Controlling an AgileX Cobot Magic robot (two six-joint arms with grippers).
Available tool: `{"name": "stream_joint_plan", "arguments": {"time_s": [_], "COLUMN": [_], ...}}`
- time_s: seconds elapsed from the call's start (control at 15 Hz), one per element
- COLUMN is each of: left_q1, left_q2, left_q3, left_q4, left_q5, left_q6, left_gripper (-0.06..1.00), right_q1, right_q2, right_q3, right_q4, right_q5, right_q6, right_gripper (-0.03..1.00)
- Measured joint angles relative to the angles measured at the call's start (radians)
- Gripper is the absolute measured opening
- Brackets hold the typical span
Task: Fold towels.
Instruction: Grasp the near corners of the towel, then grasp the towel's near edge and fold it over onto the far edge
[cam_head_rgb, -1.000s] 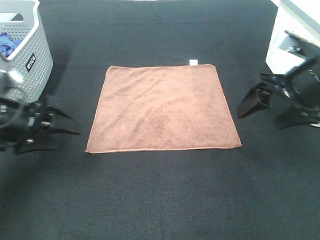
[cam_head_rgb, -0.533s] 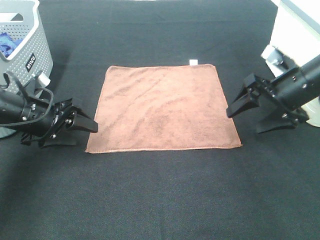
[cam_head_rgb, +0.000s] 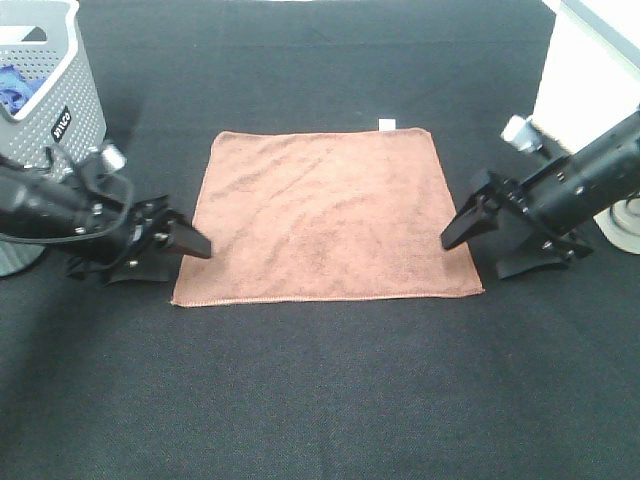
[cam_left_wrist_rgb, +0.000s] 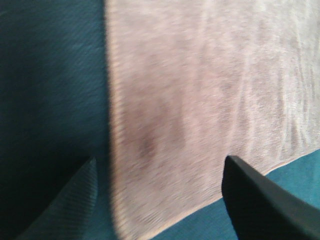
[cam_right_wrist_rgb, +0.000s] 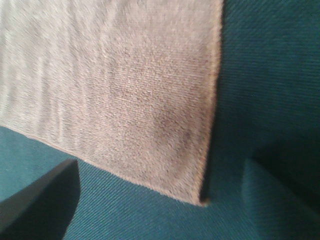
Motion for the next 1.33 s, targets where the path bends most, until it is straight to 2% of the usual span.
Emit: {"name": "stream_joint_plan", "arguments": {"time_s": [0.27, 0.33, 0.4, 0.47, 0.53, 0.67, 0.73, 0.8, 0.93, 1.13, 1.2, 1.33], "left_q1": [-0.082, -0.088, -0.088, -0.088, -0.087, -0.087, -0.087, -0.087, -0.087, -0.087, -0.087, -0.087], "left_q2": [0.068, 0.077, 0.080, 0.080, 0.087, 0.096, 0.096, 0.096, 0.086, 0.026, -0.008, -0.043], "left_q3": [-0.092, -0.098, -0.098, -0.098, -0.098, -0.097, -0.097, -0.097, -0.097, -0.096, -0.090, -0.059], "left_q4": [-0.022, -0.025, -0.026, -0.026, -0.016, 0.010, 0.019, 0.039, 0.120, 0.346, 0.455, 0.546], "left_q5": [0.026, 0.026, 0.018, 0.018, 0.010, 0.008, 0.009, 0.018, 0.040, 0.052, 0.075, 0.105], "left_q6": [0.000, 0.000, -0.015, -0.015, -0.040, -0.070, -0.085, -0.119, -0.179, -0.330, -0.416, -0.484], "left_gripper": [0.67, 0.62, 0.50, 0.50, 0.35, 0.04, 0.01, 0.01, 0.01, 0.01, 0.01, 0.01], "right_q1": [0.101, 0.107, 0.107, 0.107, 0.107, 0.107, 0.107, 0.108, 0.108, 0.108, 0.108, 0.108], "right_q2": [0.069, 0.078, 0.083, 0.083, 0.090, 0.098, 0.099, 0.099, 0.099, 0.054, 0.012, -0.044], "right_q3": [-0.086, -0.099, -0.104, -0.104, -0.109, -0.116, -0.117, -0.117, -0.122, -0.104, -0.066, 0.001], "right_q4": [0.013, 0.013, 0.007, 0.007, -0.009, -0.067, -0.100, -0.120, -0.130, -0.159, -0.165, -0.172], "right_q5": [0.014, 0.017, 0.013, 0.013, -0.001, -0.028, -0.036, -0.037, -0.016, 0.036, 0.037, 0.042], "right_q6": [0.013, 0.030, 0.053, 0.053, 0.082, 0.150, 0.179, 0.209, 0.224, 0.238, 0.245, 0.246], "right_gripper": [0.79, 0.73, 0.65, 0.65, 0.55, 0.25, 0.09, 0.00, 0.00, 0.00, 0.00, 0.00]}}
